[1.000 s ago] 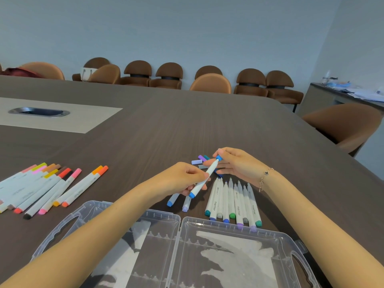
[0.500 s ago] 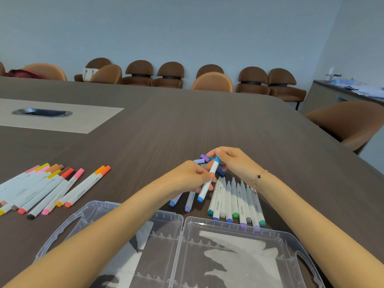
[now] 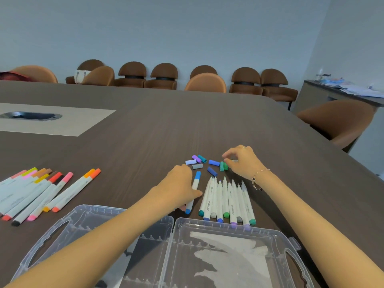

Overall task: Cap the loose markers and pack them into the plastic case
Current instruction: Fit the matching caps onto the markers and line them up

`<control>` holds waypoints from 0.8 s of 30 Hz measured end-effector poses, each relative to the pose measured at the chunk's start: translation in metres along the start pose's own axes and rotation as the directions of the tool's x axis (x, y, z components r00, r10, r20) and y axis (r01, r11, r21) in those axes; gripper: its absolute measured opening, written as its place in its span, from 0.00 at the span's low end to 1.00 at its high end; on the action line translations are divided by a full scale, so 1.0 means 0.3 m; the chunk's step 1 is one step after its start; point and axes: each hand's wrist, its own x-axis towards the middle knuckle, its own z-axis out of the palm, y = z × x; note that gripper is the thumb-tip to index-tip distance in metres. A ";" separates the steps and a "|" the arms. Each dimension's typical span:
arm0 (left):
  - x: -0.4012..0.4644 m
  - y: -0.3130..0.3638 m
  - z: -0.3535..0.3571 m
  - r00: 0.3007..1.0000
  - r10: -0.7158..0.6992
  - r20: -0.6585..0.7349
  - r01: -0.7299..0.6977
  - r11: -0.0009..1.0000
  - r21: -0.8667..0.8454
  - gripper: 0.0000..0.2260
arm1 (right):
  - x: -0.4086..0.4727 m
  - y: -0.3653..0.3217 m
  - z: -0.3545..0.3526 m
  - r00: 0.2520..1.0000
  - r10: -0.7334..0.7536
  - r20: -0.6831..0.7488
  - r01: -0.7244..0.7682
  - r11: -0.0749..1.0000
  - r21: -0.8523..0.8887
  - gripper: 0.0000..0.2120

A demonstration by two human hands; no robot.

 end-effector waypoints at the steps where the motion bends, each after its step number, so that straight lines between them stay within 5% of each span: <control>1: 0.003 0.004 0.002 1.000 0.014 0.008 -0.014 1.000 -0.009 0.14 | 0.001 0.004 0.001 0.999 -0.026 0.040 0.026 1.000 -0.007 0.11; 5: 0.031 0.019 0.008 0.991 0.027 0.132 -0.019 0.998 -0.061 0.15 | -0.002 0.015 0.018 0.983 -0.082 0.165 0.093 0.994 -0.062 0.15; 15: 0.064 0.051 -0.030 0.982 0.066 0.178 -0.052 0.995 -0.083 0.10 | 0.062 -0.059 0.000 0.969 -0.169 0.177 0.162 0.985 0.058 0.14; 24: 0.060 0.063 -0.018 0.970 -0.001 0.244 -0.020 0.996 0.085 0.10 | 0.148 -0.135 0.058 0.938 -0.132 0.322 0.155 0.987 -0.047 0.15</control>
